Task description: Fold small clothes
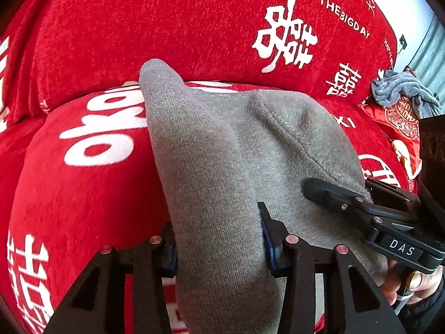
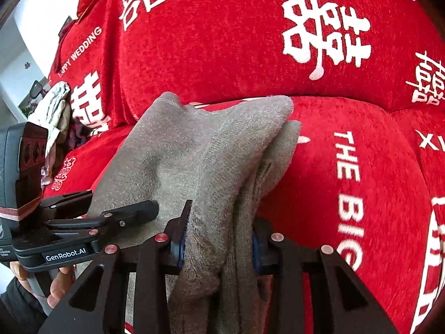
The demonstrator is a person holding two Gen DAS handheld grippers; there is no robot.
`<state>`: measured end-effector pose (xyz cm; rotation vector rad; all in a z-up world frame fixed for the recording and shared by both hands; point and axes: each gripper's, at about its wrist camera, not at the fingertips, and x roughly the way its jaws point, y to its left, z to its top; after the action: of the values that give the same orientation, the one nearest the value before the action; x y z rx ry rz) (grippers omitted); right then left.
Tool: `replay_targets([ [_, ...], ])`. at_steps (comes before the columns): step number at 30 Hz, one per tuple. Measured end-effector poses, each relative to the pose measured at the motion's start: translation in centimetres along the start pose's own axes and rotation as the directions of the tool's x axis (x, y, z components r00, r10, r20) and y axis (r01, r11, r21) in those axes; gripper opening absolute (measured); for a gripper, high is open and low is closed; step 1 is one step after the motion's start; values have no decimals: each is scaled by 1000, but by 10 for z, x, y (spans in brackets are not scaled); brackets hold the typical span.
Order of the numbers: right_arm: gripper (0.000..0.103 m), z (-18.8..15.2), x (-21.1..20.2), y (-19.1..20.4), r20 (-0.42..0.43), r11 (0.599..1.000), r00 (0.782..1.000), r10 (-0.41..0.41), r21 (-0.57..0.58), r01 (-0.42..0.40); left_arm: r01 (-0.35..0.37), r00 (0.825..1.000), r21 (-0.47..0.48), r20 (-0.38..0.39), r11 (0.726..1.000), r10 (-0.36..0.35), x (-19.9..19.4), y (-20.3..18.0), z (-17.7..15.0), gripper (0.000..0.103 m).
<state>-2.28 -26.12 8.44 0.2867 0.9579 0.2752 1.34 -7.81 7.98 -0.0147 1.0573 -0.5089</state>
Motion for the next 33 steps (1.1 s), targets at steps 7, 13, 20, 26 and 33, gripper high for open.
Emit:
replay_targets([
  [7, 37, -28, -7, 22, 0, 1000, 1000, 3, -17, -3, -24, 1000, 8, 8, 1000, 24, -16, 3, -29, 46],
  [13, 37, -47, -15, 37, -1, 999, 1000, 3, -35, -3, -25, 1000, 7, 20, 1000, 24, -28, 4, -53, 46],
  [20, 37, -69, -21, 44, 0, 999, 1000, 5, -42, -5, -31, 999, 11, 25, 999, 31, -33, 3, -78, 46],
  [26, 37, -83, -16, 42, 2, 999, 1000, 10, -39, -10, -42, 998, 8, 41, 999, 41, -31, 4, -95, 46],
  [33, 47, -88, -14, 31, -12, 999, 1000, 0, -41, 0, -121, 991, -1, 61, 993, 120, -35, 7, -102, 75],
])
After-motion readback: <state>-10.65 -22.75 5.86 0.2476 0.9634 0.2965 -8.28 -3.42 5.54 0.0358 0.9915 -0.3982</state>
